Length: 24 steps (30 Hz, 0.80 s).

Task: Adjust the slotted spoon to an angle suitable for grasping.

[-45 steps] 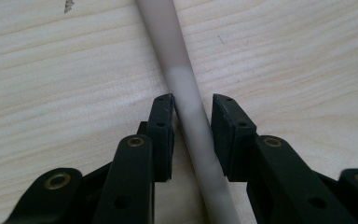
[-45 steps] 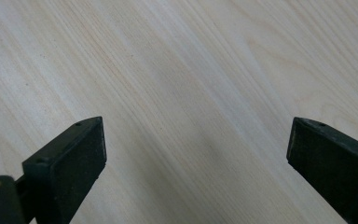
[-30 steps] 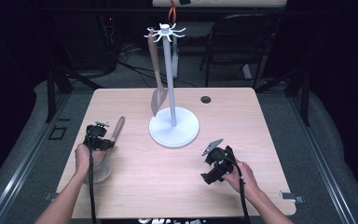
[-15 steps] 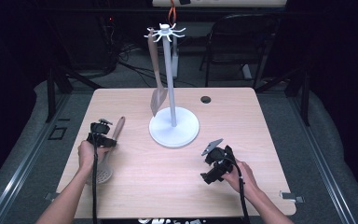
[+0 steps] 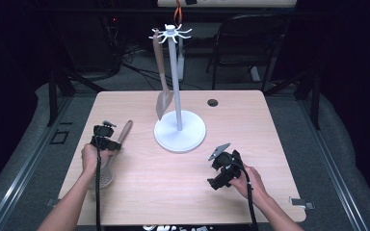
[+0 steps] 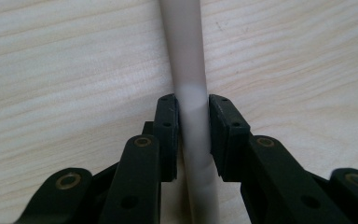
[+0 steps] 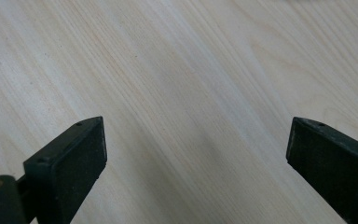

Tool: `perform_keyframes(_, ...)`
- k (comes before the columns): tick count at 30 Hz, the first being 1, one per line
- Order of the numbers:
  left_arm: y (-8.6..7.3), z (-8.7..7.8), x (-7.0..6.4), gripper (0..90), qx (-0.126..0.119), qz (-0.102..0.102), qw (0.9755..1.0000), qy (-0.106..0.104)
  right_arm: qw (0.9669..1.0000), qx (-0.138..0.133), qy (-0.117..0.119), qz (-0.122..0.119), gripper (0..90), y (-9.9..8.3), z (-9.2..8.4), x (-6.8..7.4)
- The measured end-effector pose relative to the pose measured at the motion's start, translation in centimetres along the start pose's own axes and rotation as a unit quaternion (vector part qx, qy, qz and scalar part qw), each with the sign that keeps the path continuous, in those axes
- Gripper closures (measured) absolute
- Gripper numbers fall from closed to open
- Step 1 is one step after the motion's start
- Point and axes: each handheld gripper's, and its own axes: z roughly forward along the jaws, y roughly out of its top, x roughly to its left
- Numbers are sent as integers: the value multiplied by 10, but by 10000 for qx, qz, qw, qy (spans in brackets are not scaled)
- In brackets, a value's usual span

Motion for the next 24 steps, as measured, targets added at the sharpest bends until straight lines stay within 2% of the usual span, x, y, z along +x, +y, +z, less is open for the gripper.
perform_keyframes(3, -2, -8, 1, 758, -223, -3, 9997, -47, 10000, 2, 0, -13, 46, 0, 0, -1)
perform_keyframes(5, -4, -13, 2, 760, -368, -75, 9992, -107, 10000, 4, 10, 12, 46, 0, 0, -1)
perform_keyframes(9, -10, -23, 7, 760, -656, -187, 9973, -272, 10000, 13, 2, -31, 46, 0, 0, -1)
perform_keyframes(10, -11, -25, 7, 760, -712, -210, 9968, -300, 10000, -45, 28, 31, 46, 0, 1, 0)
perform_keyframes(16, -15, -35, 11, 761, -1053, -275, 9932, -406, 10000, -13, 45, 13, 46, 0, 1, -1)
perform_keyframes(19, -16, -39, 10, 761, -1221, -257, 9911, -474, 10000, 26, 7, -24, 46, 0, 1, -1)
perform_keyframes(24, -14, -42, 4, 760, -1314, -66, 9901, -484, 10000, 25, 26, 4, 46, 0, 1, -1)
